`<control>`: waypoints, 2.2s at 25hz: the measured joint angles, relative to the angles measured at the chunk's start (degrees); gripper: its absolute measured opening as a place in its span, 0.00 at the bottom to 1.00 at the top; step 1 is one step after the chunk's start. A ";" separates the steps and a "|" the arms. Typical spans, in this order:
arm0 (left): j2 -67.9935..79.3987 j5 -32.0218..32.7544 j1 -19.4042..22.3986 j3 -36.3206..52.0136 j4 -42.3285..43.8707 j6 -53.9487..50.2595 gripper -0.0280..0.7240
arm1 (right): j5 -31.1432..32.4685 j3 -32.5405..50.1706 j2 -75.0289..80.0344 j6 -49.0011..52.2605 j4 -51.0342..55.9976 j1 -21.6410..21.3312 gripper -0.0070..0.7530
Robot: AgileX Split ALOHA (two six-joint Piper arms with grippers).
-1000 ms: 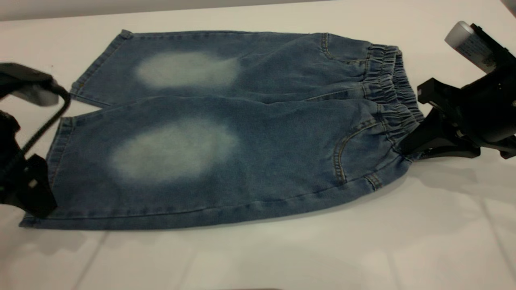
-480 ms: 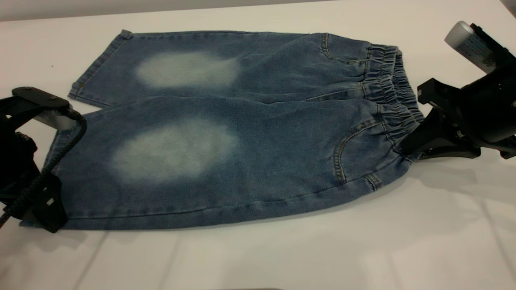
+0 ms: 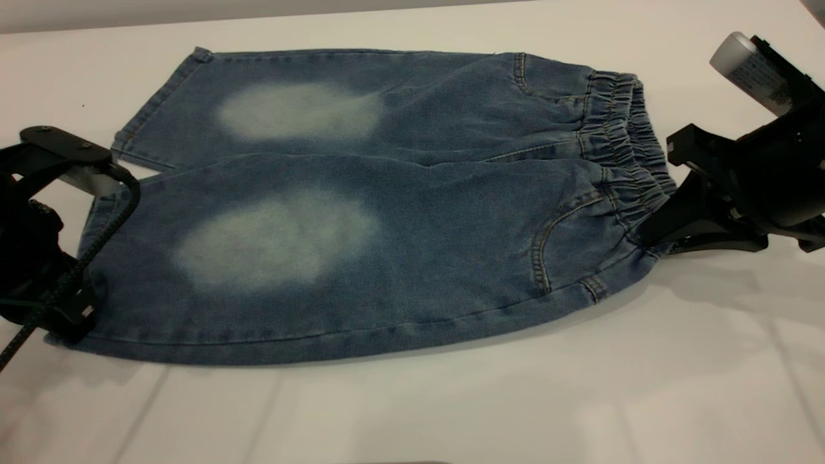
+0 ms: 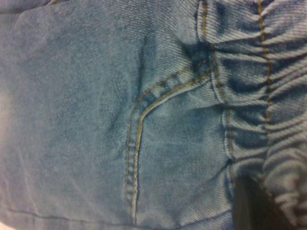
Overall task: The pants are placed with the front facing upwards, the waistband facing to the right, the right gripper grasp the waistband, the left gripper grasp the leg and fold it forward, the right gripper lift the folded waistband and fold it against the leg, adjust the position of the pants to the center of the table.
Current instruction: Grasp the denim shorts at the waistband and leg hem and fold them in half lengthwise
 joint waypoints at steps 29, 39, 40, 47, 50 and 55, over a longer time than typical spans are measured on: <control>-31.20 3.91 -0.02 -1.76 7.39 -17.18 0.10 | 4.27 9.19 -26.15 31.13 -15.92 0.00 0.06; -8.78 1.99 -0.25 -20.49 7.55 -17.69 0.10 | 3.16 -3.01 -14.23 39.65 -14.97 0.00 0.06; -6.83 1.99 -0.44 -22.49 7.60 -17.69 0.10 | 3.16 -4.02 -12.71 40.47 -14.10 0.00 0.06; 5.98 2.16 -3.62 -36.12 7.52 -19.34 0.11 | 2.95 -7.48 -5.76 42.11 -1.09 -0.14 0.06; 10.79 3.48 -4.50 -41.92 7.52 -22.57 0.11 | 2.88 -8.25 -5.16 44.94 0.03 -1.18 0.06; 15.45 5.89 -4.67 -49.01 7.47 -26.67 0.11 | 2.83 -8.56 -5.16 52.84 0.23 -4.93 0.06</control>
